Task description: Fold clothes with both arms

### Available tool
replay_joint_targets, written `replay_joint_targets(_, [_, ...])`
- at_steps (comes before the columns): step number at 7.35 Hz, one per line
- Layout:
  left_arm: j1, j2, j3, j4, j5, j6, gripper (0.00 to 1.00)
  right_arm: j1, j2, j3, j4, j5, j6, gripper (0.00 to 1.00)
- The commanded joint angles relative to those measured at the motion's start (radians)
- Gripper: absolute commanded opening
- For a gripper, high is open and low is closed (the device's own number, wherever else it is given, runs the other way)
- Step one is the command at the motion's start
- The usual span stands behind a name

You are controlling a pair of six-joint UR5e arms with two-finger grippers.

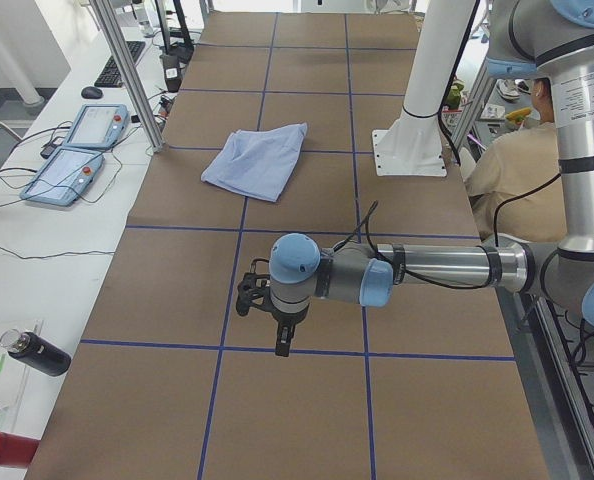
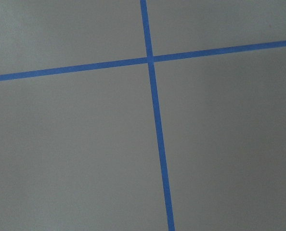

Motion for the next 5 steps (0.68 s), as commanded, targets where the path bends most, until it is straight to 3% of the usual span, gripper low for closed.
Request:
replay_joint_targets(1, [0.000,0.000,0.000,0.000,0.000,0.000,1.00,0.000,0.001,0.004,0.000,-0.001,0.001,1.00])
replay_joint_targets(5, [0.000,0.000,0.002,0.000,0.000,0.000,1.00,0.000,0.007,0.007,0.000,0.000,0.004,1.00])
